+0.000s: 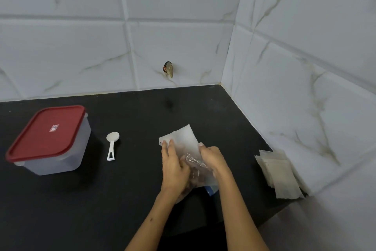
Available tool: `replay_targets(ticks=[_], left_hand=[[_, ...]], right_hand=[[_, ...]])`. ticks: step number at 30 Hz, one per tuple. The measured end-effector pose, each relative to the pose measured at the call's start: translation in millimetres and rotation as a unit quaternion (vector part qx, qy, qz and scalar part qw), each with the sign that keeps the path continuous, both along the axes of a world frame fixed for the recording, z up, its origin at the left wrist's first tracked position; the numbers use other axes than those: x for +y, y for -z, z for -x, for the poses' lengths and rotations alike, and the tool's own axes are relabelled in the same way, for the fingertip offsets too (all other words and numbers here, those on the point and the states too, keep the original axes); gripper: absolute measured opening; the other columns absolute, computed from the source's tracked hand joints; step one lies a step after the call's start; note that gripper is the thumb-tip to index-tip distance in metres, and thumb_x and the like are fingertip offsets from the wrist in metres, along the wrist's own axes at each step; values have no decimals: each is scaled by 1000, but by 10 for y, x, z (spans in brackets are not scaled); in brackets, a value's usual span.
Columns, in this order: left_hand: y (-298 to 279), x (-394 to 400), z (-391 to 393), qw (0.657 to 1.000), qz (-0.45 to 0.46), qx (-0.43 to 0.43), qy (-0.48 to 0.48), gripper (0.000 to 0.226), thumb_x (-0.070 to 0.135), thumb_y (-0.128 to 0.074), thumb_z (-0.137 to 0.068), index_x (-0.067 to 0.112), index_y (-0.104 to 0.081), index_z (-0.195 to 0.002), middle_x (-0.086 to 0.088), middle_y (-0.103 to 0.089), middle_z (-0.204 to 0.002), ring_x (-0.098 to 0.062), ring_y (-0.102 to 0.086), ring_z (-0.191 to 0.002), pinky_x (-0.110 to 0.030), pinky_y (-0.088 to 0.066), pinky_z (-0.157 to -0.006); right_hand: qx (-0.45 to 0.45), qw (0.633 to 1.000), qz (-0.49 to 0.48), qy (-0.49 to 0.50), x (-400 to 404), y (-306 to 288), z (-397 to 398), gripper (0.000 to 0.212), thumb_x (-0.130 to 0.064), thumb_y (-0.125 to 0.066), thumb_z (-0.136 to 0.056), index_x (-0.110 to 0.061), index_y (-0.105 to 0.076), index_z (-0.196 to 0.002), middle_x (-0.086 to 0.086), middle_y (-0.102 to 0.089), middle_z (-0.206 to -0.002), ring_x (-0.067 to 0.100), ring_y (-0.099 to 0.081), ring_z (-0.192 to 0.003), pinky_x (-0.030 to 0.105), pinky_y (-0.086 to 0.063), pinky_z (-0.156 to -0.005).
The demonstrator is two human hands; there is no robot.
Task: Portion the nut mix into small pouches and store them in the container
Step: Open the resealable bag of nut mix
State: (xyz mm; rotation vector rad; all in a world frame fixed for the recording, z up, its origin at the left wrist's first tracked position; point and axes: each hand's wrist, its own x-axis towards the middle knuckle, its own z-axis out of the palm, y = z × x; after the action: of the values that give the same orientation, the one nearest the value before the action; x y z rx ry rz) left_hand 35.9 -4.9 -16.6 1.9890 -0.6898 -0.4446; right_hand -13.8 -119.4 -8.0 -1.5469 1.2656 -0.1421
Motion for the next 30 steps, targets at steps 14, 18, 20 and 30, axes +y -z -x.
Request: replay_targets(ticks=[14, 18, 20, 30], left_hand=[[-40, 77, -176, 996, -15, -93, -5, 35, 12, -48, -96, 11, -54, -131, -9, -34, -152, -21, -19, -146, -40, -17, -119], [-141, 27, -164, 996, 4, -87, 6, 33, 8, -48, -94, 10, -62, -124, -7, -50, -141, -18, -36, -138, -36, -27, -115], [-179, 17, -151, 996, 10, -83, 10, 33, 8, -48, -93, 10, -63, -122, -5, -53, -138, -17, -41, -134, -37, -34, -112], [-331, -29, -62, 996, 83, -23, 8, 36, 13, -52, -96, 13, -54, -131, 18, -54, -95, 7, -56, -80, -3, -45, -68]], right_hand=[[12, 986, -162, -23, -204, -33, -71, 51, -48, -47, -90, -14, -49, -129, 15, -63, -115, 32, -61, -102, 49, -45, -97], [3, 988, -154, -31, -221, -200, -78, 50, -40, -48, -94, -10, -43, -134, 12, -57, -120, 29, -56, -105, 45, -44, -96], [4, 990, -138, -29, -232, -248, -82, 53, -39, -49, -95, -11, -38, -138, 12, -51, -126, 29, -52, -108, 44, -43, -93], [-65, 993, -63, -73, -168, -421, 23, 34, -22, -72, -80, -3, -65, -108, 14, -67, -104, 29, -65, -95, 46, -51, -91]])
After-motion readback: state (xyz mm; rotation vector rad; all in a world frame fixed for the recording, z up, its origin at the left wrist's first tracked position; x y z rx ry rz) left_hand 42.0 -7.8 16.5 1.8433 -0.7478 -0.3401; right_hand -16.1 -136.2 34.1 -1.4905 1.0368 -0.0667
